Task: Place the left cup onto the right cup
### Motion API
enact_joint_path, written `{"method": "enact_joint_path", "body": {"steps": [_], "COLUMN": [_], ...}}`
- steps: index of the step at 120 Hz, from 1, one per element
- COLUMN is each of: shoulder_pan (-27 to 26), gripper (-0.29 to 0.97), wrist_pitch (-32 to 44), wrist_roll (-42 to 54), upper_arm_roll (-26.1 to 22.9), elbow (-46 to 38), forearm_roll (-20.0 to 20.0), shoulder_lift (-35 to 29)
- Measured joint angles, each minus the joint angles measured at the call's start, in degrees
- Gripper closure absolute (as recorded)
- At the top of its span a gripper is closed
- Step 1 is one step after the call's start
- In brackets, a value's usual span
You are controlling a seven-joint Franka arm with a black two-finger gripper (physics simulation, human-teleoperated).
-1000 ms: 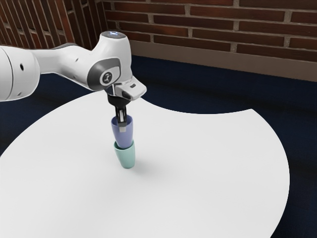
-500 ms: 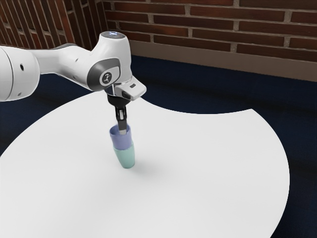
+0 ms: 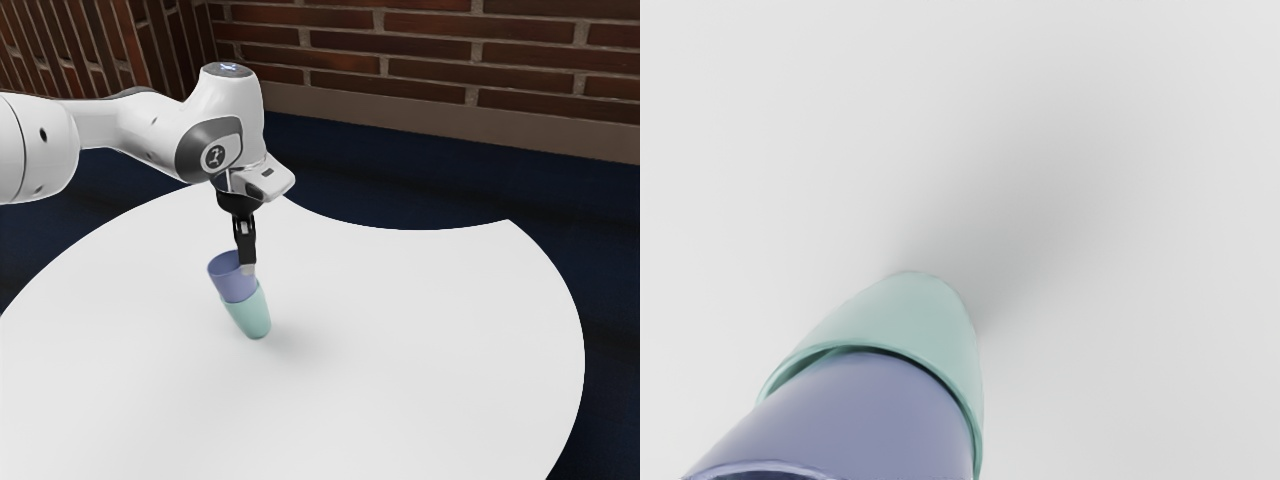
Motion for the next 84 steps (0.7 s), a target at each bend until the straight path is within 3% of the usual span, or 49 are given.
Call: {"method": "enact_joint_path", "body": {"steps": [84], "shoulder_pan": [0.51], "gripper": [0.00], "wrist_pitch": [-2.06], "wrist_roll": [0.06], "upper_arm_roll": [-0.03], "elbow": [0.00], "forearm_roll": [-0.68], "shoulder_lift": [-3.63]}}
